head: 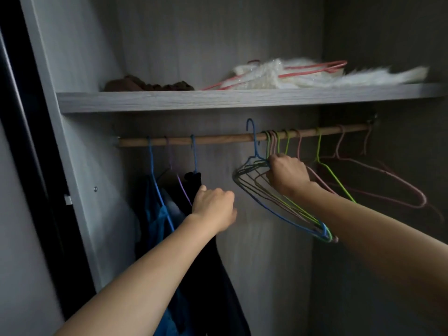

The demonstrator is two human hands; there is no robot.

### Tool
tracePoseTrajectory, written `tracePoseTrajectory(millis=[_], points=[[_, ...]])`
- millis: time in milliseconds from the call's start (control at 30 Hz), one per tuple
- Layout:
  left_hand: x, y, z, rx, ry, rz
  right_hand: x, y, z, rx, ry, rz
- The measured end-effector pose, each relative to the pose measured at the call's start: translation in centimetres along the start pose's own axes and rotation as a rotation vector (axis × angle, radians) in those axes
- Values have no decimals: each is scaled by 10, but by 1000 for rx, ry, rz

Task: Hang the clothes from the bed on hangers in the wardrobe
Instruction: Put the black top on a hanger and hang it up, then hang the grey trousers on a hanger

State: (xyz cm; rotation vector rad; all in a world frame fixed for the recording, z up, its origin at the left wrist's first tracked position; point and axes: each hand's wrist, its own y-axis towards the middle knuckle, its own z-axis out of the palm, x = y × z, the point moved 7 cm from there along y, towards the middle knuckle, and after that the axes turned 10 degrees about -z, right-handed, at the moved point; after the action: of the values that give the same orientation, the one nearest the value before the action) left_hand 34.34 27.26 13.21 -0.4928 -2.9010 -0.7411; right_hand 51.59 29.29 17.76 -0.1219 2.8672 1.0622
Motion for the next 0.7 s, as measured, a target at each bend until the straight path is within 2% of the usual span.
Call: tracePoseTrajectory(millis=[167,333,500,700], points=[[5,-7,1,21,-24,-2,6,-11,-27,-66,69,4],[-18,-24,3,7,-96,89,-10,-86,-38,-44,136,118],[-83,-62,43,134,-181,223,-49,-193,-62,24,110,276],[-196,-132,77,315,-227,418,-134,-344,-110,52,43,507]])
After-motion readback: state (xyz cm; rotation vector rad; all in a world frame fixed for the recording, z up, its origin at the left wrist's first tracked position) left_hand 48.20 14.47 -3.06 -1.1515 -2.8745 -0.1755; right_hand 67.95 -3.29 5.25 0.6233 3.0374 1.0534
